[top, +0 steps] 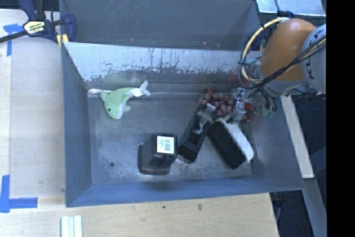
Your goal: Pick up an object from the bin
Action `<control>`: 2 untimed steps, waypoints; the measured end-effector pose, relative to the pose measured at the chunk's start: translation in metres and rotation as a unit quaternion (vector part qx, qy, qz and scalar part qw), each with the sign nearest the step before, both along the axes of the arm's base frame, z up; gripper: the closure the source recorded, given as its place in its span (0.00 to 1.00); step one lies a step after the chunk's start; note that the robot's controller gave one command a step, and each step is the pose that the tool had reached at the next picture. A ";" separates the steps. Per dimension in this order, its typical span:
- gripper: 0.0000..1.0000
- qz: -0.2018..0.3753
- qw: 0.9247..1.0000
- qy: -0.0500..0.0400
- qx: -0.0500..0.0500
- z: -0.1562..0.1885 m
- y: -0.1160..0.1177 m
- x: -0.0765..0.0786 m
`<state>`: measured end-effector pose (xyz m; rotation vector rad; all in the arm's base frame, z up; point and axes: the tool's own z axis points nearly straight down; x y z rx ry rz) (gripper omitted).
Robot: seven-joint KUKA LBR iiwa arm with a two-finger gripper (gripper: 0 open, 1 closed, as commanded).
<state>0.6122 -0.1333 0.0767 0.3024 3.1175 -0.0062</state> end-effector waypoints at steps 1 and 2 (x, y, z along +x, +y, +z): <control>1.00 0.000 1.000 0.000 0.000 0.000 0.000 0.000; 1.00 0.005 1.000 0.001 0.000 0.049 0.004 -0.003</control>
Offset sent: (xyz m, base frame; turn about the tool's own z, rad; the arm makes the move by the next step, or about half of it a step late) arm -0.0022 0.0104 0.1273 -0.0279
